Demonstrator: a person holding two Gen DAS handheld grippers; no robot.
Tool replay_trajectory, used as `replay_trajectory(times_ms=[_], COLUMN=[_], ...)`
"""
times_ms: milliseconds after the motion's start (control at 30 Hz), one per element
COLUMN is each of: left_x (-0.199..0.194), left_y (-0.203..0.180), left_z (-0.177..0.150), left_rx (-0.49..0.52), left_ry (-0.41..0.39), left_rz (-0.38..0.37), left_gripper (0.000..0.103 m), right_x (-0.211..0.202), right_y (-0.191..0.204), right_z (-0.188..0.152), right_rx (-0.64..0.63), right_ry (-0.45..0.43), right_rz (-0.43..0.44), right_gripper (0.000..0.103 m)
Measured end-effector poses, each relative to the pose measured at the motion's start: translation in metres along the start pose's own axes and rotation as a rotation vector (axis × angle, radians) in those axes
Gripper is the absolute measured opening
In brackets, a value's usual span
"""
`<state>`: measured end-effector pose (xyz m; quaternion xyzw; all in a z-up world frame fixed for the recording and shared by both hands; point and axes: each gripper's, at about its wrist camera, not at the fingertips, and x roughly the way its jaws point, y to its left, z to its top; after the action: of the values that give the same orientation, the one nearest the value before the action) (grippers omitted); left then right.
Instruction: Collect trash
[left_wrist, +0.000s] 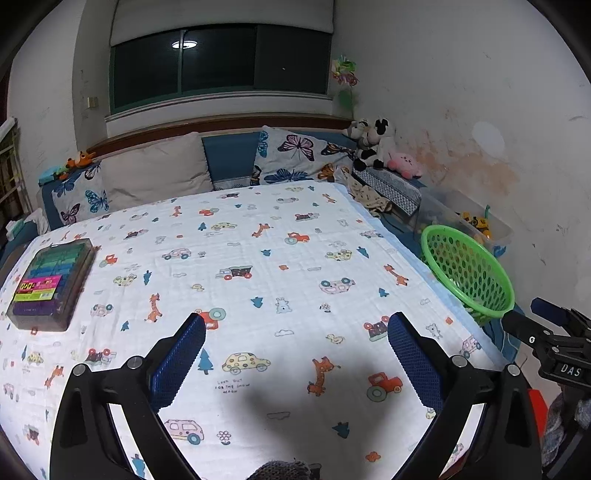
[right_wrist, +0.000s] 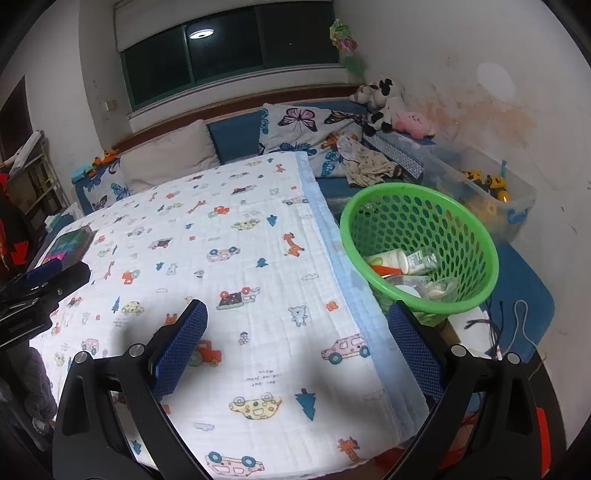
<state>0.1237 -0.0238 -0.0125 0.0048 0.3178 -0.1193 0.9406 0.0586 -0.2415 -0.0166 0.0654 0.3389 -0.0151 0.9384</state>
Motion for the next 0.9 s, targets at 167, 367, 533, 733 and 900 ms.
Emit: replay_trajectory(times_ms=[167,367,533,733,900], left_x=[-0.004,-0.01,-0.013,-0.014,-0.014], left_y=[0.003,0.004,0.004,0.004,0.005], left_z=[-0.003,-0.004,-0.004,-0.007,-0.008], left_rx=[0.001,-0.004,-0.003,-0.008,-0.007], left_ry=[-0.012,-0.037,-0.054,-0.061,-0.06], left_rz=[0.021,0.044,0.053,0.061,0.062], left_gripper=[0.096,0.096,0.096,0.096,0.096], right_x=[0.0,-0.001,-0.001,-0.003,-0.003], right_y=[0.006,0.01,0.01,0.011,0.011], right_z=[0.001,-0.001,-0.001,0.0,0.0], right_rx=[-0.011,-0.016,-0.013,-0.014,-0.014], right_ry=[-0.004,-0.009,-0.012,-0.016,-0.017], right_rz=[0.005,0.009,0.014,0.015,0.016], right_gripper=[0.098,0.098,0.098,0.098,0.098])
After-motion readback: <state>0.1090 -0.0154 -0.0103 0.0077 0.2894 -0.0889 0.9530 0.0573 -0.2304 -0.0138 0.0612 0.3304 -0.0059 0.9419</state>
